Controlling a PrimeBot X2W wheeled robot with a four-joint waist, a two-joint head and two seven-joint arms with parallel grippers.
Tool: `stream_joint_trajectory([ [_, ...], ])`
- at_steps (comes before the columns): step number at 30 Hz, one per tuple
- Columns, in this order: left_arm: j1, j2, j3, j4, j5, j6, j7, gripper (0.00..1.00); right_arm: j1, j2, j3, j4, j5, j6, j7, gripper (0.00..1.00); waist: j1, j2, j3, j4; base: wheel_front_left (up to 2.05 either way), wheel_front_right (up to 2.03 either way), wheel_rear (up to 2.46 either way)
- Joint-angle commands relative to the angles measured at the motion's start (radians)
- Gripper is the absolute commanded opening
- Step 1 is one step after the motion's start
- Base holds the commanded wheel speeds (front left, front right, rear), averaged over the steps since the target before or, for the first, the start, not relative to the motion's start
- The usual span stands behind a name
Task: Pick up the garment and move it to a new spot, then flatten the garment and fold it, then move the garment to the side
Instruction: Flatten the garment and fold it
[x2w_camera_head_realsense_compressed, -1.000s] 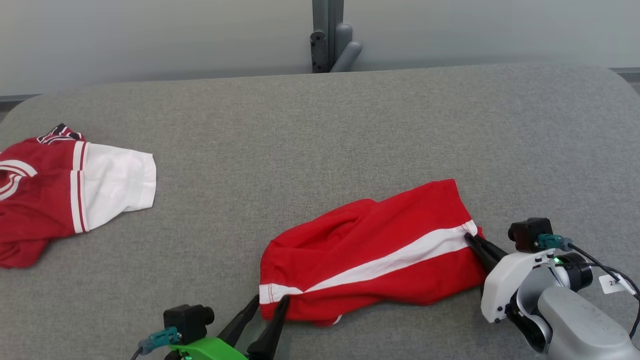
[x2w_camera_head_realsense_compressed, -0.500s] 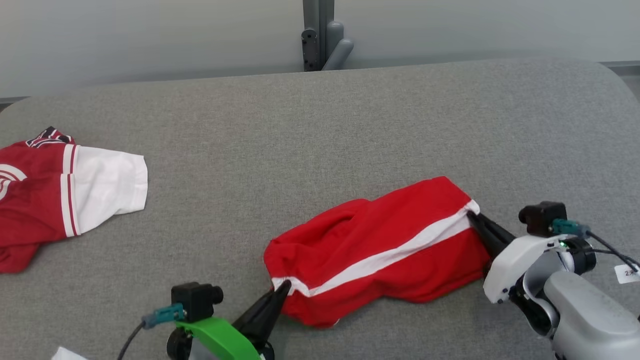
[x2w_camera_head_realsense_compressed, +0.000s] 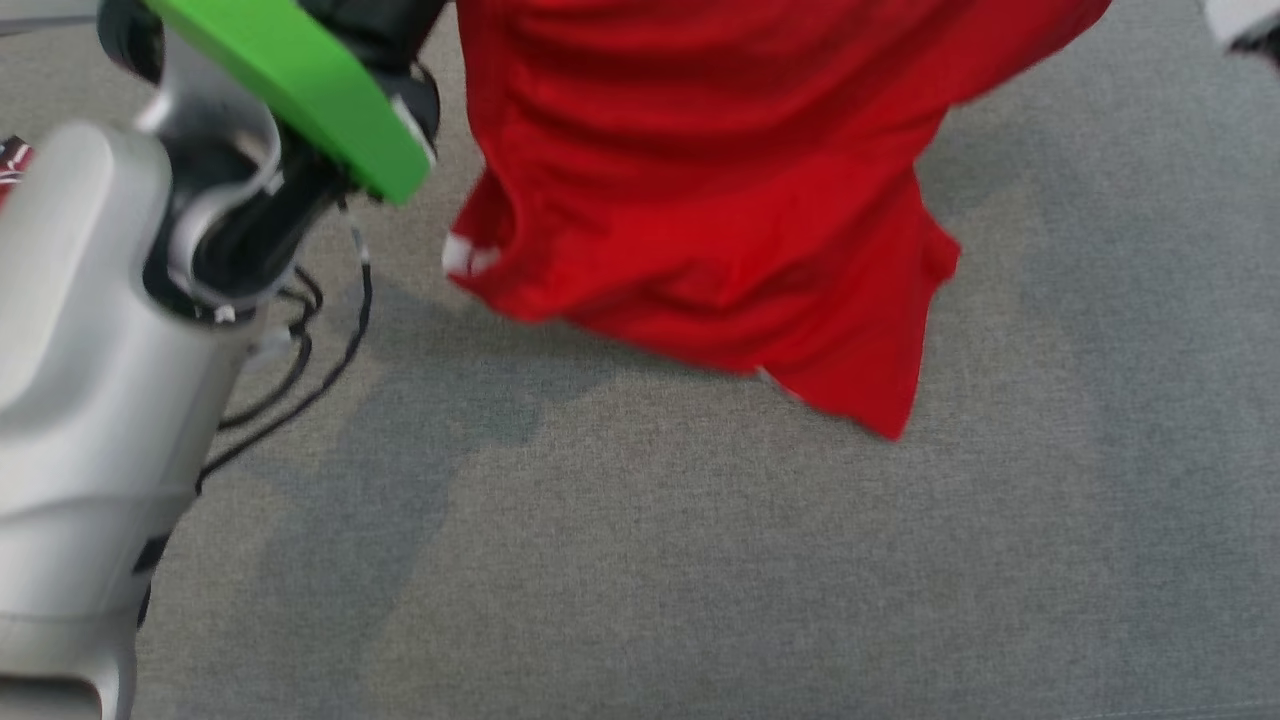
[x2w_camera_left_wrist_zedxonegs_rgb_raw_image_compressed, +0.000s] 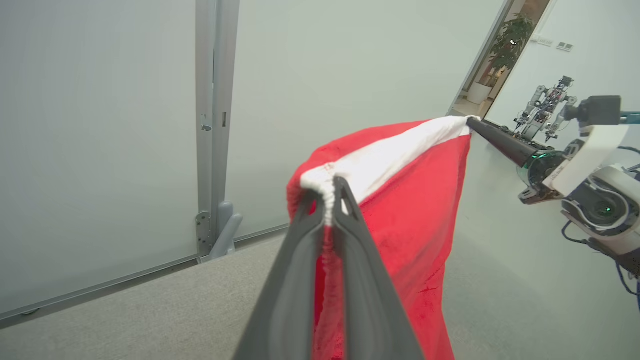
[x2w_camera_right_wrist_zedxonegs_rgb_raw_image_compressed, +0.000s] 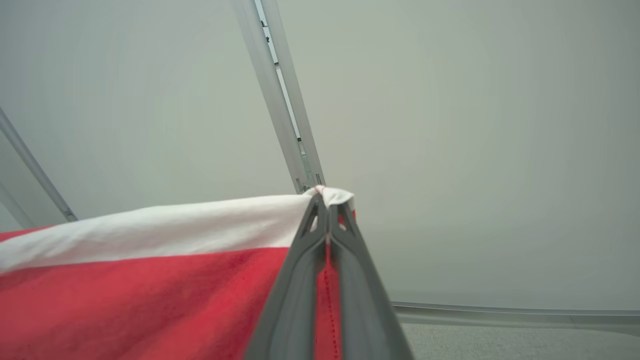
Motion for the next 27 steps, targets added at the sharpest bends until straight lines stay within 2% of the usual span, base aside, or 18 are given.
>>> stream_joint_trajectory([
  [1,-0.084,-0.026,0.009,0.058,0.025,0.009,-0.014,0.0,-0.072,0.027,-0.023,0.034,-0.031,0.0,-0.008,0.0,0.0,0.0031,0.139,0.008,0.0,0.0,0.0],
  [7,-0.378,-0.104,-0.003,0.313,0.171,0.001,-0.151,0.0,-0.344,0.144,-0.126,0.175,-0.139,0.0,-0.106,0.0,0.0,0.0031,0.205,-0.017,0.0,0.0,0.0],
  [9,-0.422,-0.123,-0.011,0.365,0.196,-0.007,-0.224,0.0,-0.381,0.169,-0.137,0.183,-0.144,0.0,-0.139,0.0,0.0,0.0031,0.219,-0.024,0.0,0.0,0.0],
  [11,-0.431,-0.118,-0.037,0.402,0.252,-0.016,-0.318,0.0,-0.365,0.18,-0.122,0.165,-0.14,0.0,-0.17,0.0,0.0,0.0031,0.22,-0.032,0.0,0.0,0.0],
  [13,-0.397,-0.099,-0.099,0.413,0.315,-0.022,-0.417,0.0,-0.305,0.173,-0.085,0.125,-0.133,0.0,-0.203,0.0,0.0,0.0031,0.212,-0.044,0.0,0.0,0.0],
  [15,-0.32,-0.089,-0.151,0.415,0.34,-0.025,-0.499,0.0,-0.213,0.137,-0.039,0.092,-0.162,0.0,-0.24,0.0,0.0,0.0031,0.196,-0.059,0.0,0.0,0.0],
  [19,-0.114,-0.06,-0.242,0.348,0.372,-0.026,-0.558,0.0,0.05,0.087,0.043,0.003,-0.143,0.0,-0.276,0.0,0.0,0.0031,0.151,-0.058,0.0,0.0,0.0],
  [22,0.098,-0.06,-0.217,0.272,0.379,-0.024,-0.562,0.0,0.279,0.022,0.107,-0.067,-0.184,0.0,-0.289,0.0,0.0,0.0031,0.117,-0.058,0.0,0.0,0.0],
  [23,0.098,-0.06,-0.217,0.272,0.379,-0.024,-0.562,0.0,0.279,0.022,0.107,-0.067,-0.184,0.0,-0.289,0.0,0.0,0.0031,0.117,-0.058,0.0,0.0,0.0],
  [27,0.367,-0.056,-0.128,0.178,0.418,-0.01,-0.562,0.0,0.529,-0.007,0.095,-0.152,-0.21,0.0,-0.29,0.0,0.0,0.0031,0.086,-0.061,0.0,0.0,0.0],
])
